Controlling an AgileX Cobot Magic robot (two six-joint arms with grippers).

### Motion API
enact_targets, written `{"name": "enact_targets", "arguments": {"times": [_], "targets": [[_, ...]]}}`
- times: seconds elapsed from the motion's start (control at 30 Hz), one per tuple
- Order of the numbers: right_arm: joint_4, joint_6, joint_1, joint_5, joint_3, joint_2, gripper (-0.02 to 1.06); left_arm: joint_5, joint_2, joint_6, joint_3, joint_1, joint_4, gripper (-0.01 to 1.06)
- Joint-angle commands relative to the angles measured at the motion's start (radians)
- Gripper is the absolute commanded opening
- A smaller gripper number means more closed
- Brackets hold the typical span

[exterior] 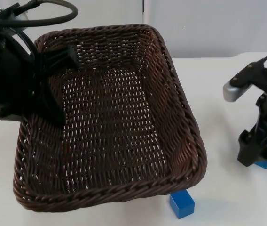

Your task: Pick up the basket with the left hand and place the largest block into the basket with the right hand.

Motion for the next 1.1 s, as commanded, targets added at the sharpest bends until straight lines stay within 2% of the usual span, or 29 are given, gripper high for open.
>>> {"name": "enact_targets", "arguments": {"times": [0.0, 0.3, 0.4, 0.47, 0.5, 0.63, 0.67, 0.8, 0.83, 1.07], "targets": [[0.002, -0.008, 0.007, 0.0, -0.029, 0.034, 1.05, -0.022, -0.013, 0.0, -0.002, -0.005, -0.032, 0.0], [0.002, -0.008, 0.007, -0.004, -0.053, 0.087, 1.05, -0.022, -0.013, 0.0, -0.002, -0.005, -0.032, 0.0], [0.002, -0.008, 0.007, 0.002, -0.053, 0.087, 0.99, -0.021, -0.013, 0.0, -0.002, -0.005, -0.034, 0.0], [0.002, -0.008, 0.007, 0.016, -0.053, 0.087, 0.87, -0.021, -0.013, 0.0, -0.002, -0.005, -0.034, 0.0], [0.002, -0.008, 0.007, 0.016, -0.053, 0.087, 0.87, -0.021, -0.013, 0.0, -0.002, -0.005, -0.034, 0.0], [0.002, -0.002, 0.007, 0.037, -0.053, 0.078, 0.49, -0.021, -0.013, 0.0, -0.002, -0.005, -0.034, 0.0], [0.002, -0.002, 0.007, 0.037, -0.053, 0.078, 0.49, -0.021, -0.013, 0.0, -0.002, -0.005, -0.034, 0.0], [0.008, 0.021, 0.007, 0.061, -0.053, 0.005, 0.06, -0.021, -0.013, 0.0, -0.002, -0.005, -0.034, 0.0], [0.01, 0.035, 0.007, 0.069, -0.053, -0.03, 0.0, -0.021, -0.013, 0.0, -0.002, -0.005, -0.034, 0.0], [0.012, 0.04, 0.007, 0.149, -0.053, -0.201, 0.0, -0.021, -0.013, 0.0, -0.002, -0.005, -0.034, 0.0]]}}
